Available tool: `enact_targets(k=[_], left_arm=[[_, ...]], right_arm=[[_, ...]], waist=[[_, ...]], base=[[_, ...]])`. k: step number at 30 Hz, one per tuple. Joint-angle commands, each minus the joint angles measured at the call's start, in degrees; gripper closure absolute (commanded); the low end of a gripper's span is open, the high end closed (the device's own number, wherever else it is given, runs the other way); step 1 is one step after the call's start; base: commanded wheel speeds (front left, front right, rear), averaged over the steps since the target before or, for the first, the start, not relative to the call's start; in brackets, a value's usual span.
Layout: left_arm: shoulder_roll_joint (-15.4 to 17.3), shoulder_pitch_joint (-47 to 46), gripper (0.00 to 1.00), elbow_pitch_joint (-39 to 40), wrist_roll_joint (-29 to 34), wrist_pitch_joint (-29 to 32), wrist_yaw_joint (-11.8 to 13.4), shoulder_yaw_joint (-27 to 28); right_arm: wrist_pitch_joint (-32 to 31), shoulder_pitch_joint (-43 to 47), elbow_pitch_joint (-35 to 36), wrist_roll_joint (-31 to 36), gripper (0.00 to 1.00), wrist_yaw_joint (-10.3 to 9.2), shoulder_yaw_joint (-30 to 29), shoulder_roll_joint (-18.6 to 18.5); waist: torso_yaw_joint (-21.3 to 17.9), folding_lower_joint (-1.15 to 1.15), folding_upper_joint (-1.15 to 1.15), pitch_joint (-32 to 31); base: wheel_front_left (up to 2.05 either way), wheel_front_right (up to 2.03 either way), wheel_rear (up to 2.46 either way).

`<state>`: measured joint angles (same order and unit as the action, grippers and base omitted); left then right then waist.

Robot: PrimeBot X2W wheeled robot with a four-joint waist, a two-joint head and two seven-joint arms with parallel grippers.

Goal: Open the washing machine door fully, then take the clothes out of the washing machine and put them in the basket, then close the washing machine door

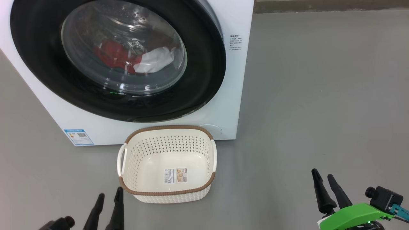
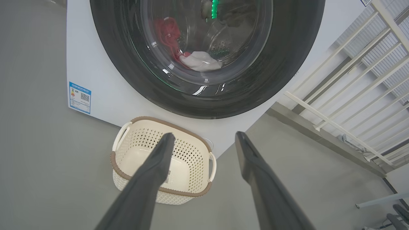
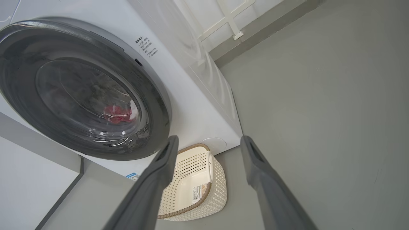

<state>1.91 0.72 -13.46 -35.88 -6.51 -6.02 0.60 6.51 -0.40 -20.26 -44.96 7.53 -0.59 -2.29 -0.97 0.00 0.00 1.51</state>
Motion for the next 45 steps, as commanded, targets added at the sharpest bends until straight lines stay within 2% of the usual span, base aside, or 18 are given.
enact_targets(k=[1,22,45], left_arm=[[0.90,-0.18,0.00,1.75,2.23,-0.91,0.23,0.99],[1.07,0.50,0.00,2.60,16.16,-4.27,0.72,0.63],[1.05,0.82,0.00,1.36,30.88,-8.30,0.08,1.49]], right_arm=[[0.89,-2.02,1.23,2.13,0.00,-0.03,0.93,-0.84],[4.26,-1.76,1.15,13.95,0.00,-0.03,1.37,-0.82],[8.30,-0.53,1.26,27.79,0.00,-0.04,0.38,-0.66]], waist=[[-0.03,0.00,0.00,-0.02],[-0.56,0.00,0.00,0.28],[-0.89,0.00,0.00,1.17]], base=[[0.00,0.00,0.00],[0.00,0.00,0.00],[0.00,0.00,0.00]])
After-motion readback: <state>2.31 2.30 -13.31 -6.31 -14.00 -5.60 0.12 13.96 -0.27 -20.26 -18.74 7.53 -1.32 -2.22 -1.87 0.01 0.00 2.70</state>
